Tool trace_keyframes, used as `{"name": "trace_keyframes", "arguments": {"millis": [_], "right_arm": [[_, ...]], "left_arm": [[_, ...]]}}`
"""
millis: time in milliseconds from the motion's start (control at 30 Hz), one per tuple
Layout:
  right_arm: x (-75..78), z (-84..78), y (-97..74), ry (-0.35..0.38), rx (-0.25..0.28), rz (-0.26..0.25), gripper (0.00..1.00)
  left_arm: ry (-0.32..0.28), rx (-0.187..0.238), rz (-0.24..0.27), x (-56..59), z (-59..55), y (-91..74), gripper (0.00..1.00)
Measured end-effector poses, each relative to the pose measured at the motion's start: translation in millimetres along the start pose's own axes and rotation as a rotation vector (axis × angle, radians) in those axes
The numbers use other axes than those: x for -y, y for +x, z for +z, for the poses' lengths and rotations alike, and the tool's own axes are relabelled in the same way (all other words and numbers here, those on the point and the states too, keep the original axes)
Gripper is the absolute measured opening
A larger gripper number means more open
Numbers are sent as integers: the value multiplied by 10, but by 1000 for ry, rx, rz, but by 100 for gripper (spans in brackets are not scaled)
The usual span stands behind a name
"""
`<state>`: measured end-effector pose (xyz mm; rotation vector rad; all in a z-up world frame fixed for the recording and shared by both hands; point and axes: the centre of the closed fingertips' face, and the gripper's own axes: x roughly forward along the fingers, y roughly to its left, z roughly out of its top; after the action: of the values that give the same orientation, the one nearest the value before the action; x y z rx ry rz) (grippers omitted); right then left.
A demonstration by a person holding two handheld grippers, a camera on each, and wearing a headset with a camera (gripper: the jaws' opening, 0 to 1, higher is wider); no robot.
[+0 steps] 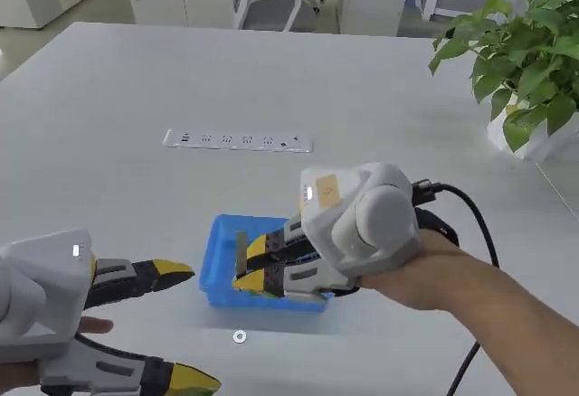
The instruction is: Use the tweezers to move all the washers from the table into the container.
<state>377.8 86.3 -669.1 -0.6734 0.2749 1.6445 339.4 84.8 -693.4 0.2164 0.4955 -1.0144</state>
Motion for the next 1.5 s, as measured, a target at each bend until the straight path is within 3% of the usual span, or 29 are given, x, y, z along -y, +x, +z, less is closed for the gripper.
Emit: {"name": "trace_keyframes", "arguments": {"millis": [600,933,1500], "right_arm": [[347,-137,154,-17,5,-5,9],[402,-355,300,1,-20,15,9],[439,-634,529,28,-37,55,9]], "left_arm": [[-66,50,71,-93,47,-133,97],[-87,65,95,-142,38,-196,99],[-107,57,92,-157,-42,-172,99]]}}
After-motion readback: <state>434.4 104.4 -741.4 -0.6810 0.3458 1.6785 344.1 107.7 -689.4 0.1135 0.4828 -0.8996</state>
